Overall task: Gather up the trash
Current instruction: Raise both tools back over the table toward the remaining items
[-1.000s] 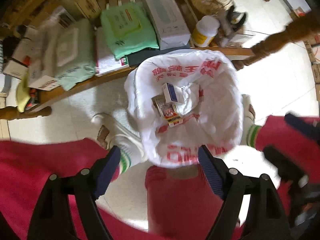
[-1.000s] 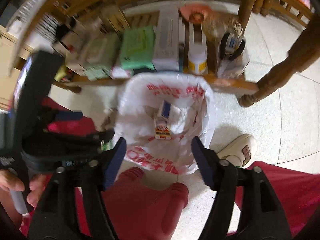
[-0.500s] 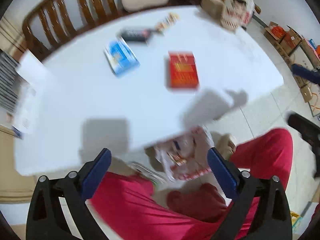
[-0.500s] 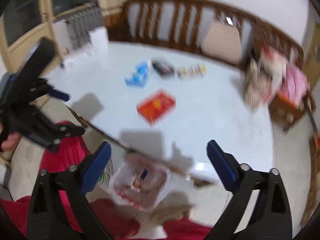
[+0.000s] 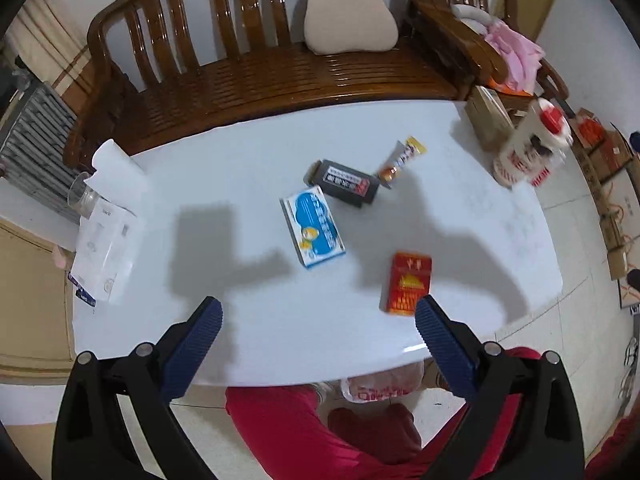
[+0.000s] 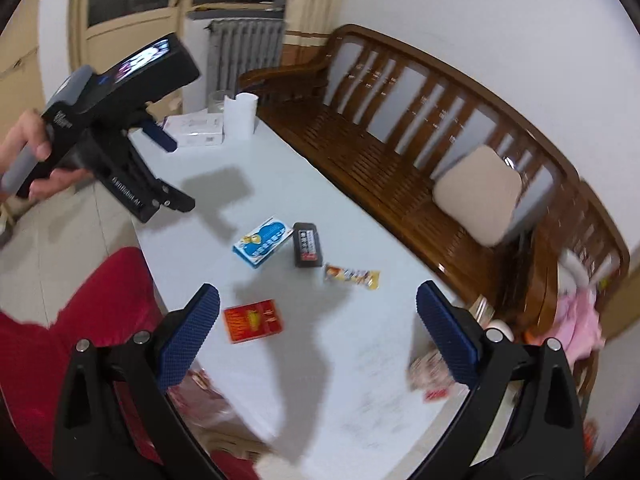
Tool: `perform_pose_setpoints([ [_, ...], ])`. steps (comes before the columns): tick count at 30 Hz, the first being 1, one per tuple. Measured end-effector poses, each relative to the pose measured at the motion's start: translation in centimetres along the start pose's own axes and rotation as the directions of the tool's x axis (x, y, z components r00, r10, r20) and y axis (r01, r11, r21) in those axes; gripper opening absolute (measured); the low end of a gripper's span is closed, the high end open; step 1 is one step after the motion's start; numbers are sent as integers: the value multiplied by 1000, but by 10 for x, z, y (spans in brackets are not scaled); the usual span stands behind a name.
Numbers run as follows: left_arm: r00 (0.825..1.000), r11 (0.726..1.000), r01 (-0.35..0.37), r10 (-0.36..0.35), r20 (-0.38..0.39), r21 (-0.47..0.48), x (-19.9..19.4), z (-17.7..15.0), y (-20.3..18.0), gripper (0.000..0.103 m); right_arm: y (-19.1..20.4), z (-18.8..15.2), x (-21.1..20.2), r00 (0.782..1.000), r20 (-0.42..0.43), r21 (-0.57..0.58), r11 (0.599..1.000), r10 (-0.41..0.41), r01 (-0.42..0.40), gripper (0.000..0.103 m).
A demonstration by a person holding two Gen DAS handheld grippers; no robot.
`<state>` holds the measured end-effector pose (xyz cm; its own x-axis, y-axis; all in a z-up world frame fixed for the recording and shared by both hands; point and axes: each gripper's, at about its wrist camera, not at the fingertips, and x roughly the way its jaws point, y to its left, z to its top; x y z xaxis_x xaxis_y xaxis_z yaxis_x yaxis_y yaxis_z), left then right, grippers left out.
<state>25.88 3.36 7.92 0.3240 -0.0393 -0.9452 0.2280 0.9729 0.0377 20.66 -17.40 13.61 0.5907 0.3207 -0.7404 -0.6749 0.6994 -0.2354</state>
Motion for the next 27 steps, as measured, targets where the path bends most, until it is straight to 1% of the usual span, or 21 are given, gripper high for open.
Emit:
perform_pose_setpoints([
  [3,999,1000,-26,26,-25,-1,13,20,0,95,-20,12,10,1000,-25,-67,998,8,-9,96],
  [6,997,999,-42,42,-62,5,32,33,-3,95,-38,21,25,998,-53,-119,992,32,-38,96],
  [7,996,999,-45,45,-83,3,43,38,-3,95,-44,25,34,996,-71,-137,989,50,-60,96],
  [13,987,999,-35,32,-157,-14,89,54,1,95,-58,38,86,986,-156,-242,966,52,-89,96],
  [15,983,999,-29,26,-180,-15,106,58,1,95,-60,41,104,978,-193,-263,957,75,-125,96],
  [18,978,999,-39,37,-204,-6,128,63,1,95,-56,44,131,965,-248,-321,933,84,-164,96],
  [20,975,999,-35,32,-220,-12,141,66,2,95,-54,44,152,956,-282,-346,920,85,-184,96],
  [21,973,999,-30,24,-230,-20,148,67,4,95,-53,43,164,947,-305,-350,914,97,-207,96],
  [24,966,999,-13,0,-260,-51,170,67,10,95,-49,36,188,933,-342,-372,896,109,-242,96],
  [27,959,998,-15,-5,-283,-69,193,67,14,95,-45,27,219,915,-391,-397,877,104,-270,96],
])
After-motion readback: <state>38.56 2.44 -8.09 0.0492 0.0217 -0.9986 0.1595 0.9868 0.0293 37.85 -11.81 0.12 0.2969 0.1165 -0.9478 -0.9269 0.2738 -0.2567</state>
